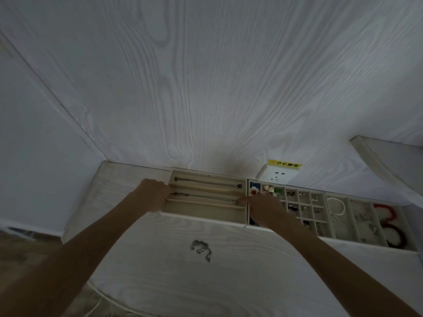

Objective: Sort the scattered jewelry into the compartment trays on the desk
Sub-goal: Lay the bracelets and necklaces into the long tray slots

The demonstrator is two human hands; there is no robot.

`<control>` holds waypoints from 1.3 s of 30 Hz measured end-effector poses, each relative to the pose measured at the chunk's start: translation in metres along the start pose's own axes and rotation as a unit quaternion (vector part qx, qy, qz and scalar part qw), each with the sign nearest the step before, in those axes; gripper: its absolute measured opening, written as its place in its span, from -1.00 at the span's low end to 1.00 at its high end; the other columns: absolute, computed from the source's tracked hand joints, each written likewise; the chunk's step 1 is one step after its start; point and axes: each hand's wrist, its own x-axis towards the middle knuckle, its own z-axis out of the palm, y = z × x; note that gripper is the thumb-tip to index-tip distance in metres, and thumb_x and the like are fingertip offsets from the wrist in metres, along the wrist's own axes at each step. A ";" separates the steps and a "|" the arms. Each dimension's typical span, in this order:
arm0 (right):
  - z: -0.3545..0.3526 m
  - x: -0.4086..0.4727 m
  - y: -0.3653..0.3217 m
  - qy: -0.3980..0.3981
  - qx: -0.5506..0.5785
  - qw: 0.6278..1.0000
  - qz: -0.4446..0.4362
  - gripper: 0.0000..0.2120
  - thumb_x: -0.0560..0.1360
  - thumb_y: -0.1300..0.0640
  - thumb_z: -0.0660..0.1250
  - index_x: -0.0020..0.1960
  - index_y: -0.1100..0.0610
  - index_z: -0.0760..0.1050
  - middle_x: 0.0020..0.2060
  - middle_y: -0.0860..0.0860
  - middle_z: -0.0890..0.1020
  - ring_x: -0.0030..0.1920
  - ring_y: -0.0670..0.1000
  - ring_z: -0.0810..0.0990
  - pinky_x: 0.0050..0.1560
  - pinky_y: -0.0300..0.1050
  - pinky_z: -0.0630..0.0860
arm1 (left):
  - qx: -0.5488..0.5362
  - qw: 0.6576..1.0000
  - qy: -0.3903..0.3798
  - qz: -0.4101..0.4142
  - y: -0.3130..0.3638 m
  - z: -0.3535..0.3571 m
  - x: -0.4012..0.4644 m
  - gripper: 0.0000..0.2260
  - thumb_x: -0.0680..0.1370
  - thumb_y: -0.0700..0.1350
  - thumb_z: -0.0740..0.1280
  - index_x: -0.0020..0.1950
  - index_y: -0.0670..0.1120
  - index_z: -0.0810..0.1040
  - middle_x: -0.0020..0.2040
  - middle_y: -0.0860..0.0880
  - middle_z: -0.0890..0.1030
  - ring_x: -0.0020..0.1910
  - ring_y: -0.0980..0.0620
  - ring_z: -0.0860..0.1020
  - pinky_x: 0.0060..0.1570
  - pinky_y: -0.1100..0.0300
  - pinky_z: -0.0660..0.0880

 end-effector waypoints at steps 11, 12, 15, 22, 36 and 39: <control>-0.002 -0.004 -0.002 -0.009 -0.016 1.000 0.001 -0.50 0.56 0.25 0.11 0.40 -0.18 0.30 0.16 0.05 0.56 0.07 0.07 0.59 0.02 -0.04 0.55 | 0.007 1.000 -0.020 -0.011 0.001 -0.003 -0.005 -0.61 0.60 -0.07 0.13 0.43 0.01 0.31 0.23 -0.09 0.52 0.19 -0.08 0.51 0.13 0.12 0.40; -0.003 -0.005 -0.002 -0.004 -0.014 1.000 0.003 -0.50 0.56 0.26 0.10 0.39 -0.19 0.30 0.16 0.05 0.56 0.07 0.07 0.59 0.00 -0.05 0.54 | 0.005 1.000 -0.013 -0.012 0.001 -0.003 -0.005 -0.61 0.59 -0.08 0.14 0.43 0.01 0.30 0.21 -0.08 0.53 0.17 -0.08 0.52 0.11 0.12 0.40; -0.007 -0.002 -0.002 0.021 -0.005 1.000 0.003 -0.50 0.56 0.27 0.08 0.38 -0.18 0.31 0.13 0.07 0.57 0.05 0.08 0.59 -0.04 -0.05 0.51 | -0.007 1.000 0.026 -0.014 0.000 -0.002 -0.008 -0.60 0.59 -0.08 0.14 0.44 0.02 0.30 0.14 -0.07 0.57 0.11 -0.08 0.55 0.04 0.15 0.42; -0.012 0.003 -0.012 -0.044 -0.004 0.999 -0.009 -0.52 0.56 0.24 0.09 0.38 -0.18 0.33 0.22 0.06 0.50 0.14 0.10 0.52 0.01 -0.09 0.37 | -0.038 0.998 0.053 -0.013 0.001 0.007 -0.013 -0.56 0.60 -0.05 0.12 0.49 0.10 0.20 0.16 -0.09 0.56 0.13 -0.08 0.54 0.07 0.18 0.41; -0.010 0.004 -0.011 -0.050 -0.017 0.999 -0.010 -0.51 0.56 0.24 0.11 0.40 -0.16 0.31 0.20 0.07 0.50 0.14 0.10 0.50 0.08 -0.05 0.40 | -0.059 0.992 0.111 -0.009 0.001 0.020 -0.005 -0.62 0.56 -0.10 0.19 0.40 -0.02 0.37 0.03 -0.11 0.62 0.00 -0.10 0.59 -0.15 0.22 0.35; -0.010 0.004 -0.010 -0.047 -0.026 0.999 -0.011 -0.52 0.56 0.21 0.12 0.42 -0.16 0.28 0.22 0.08 0.48 0.17 0.10 0.48 0.14 -0.03 0.39 | -0.048 0.985 0.163 0.021 0.000 0.020 -0.009 -0.61 0.33 -0.04 0.48 0.15 0.03 0.62 -0.31 -0.04 0.64 -0.35 0.01 0.61 -0.45 0.32 0.27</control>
